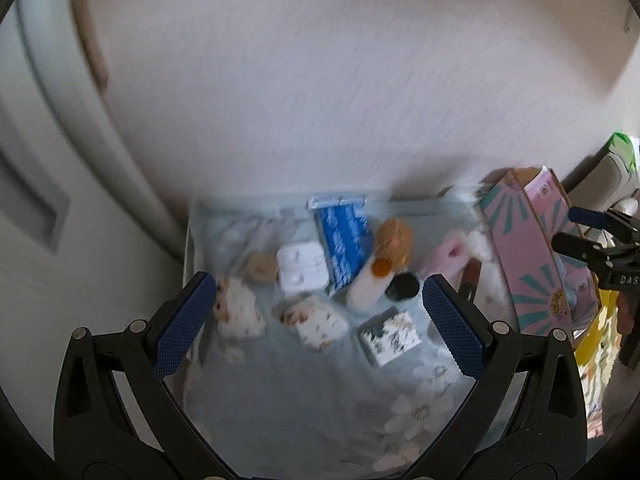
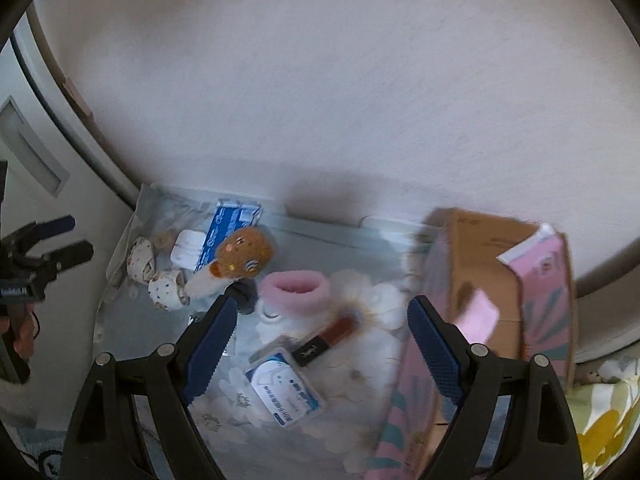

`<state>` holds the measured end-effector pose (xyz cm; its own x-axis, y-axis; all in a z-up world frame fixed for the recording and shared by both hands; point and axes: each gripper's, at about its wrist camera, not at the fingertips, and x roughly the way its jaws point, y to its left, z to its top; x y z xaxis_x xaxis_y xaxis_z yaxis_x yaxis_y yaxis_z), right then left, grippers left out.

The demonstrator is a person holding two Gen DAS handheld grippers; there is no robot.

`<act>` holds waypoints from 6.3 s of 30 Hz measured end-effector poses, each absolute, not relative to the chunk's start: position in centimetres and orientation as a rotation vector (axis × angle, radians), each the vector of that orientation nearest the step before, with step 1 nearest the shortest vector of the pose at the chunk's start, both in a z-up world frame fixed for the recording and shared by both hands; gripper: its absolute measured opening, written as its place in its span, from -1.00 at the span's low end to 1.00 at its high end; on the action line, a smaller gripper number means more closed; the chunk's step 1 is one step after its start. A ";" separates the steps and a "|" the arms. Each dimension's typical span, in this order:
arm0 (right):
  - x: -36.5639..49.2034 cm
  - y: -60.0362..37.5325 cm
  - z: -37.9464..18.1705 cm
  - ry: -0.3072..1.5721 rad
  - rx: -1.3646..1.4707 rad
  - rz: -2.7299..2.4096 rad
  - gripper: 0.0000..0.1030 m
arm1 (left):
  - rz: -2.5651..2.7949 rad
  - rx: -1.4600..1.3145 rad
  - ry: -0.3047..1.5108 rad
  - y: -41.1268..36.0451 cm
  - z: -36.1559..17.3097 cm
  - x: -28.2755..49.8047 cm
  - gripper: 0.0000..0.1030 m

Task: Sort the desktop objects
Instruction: 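Move both tools back over the tray, then grasp the pink fuzzy ring with the right tool while the left tool grasps a white spotted sock, then carry both items into the cardboard box and open both tools, then move both tools back over the tray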

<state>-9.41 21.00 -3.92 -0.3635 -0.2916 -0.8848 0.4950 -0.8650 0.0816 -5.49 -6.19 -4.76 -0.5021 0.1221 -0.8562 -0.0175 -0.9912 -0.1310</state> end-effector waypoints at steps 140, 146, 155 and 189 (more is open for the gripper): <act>-8.3 42.3 -8.3 -0.029 1.798 -2.392 0.38 | 2.009 -1.389 0.276 33.1 -8.1 -17.6 0.99; -7.0 42.0 -7.2 -0.014 1.761 -2.424 0.38 | 2.022 -1.381 0.234 32.9 -7.5 -17.4 0.99; -5.9 41.3 -6.1 -0.009 1.743 -2.442 0.38 | 2.038 -1.369 0.229 30.6 -5.7 -16.3 0.99; -7.1 30.1 -2.4 0.181 1.475 -2.277 0.39 | 2.443 -1.377 -0.096 9.2 -0.8 -12.8 0.99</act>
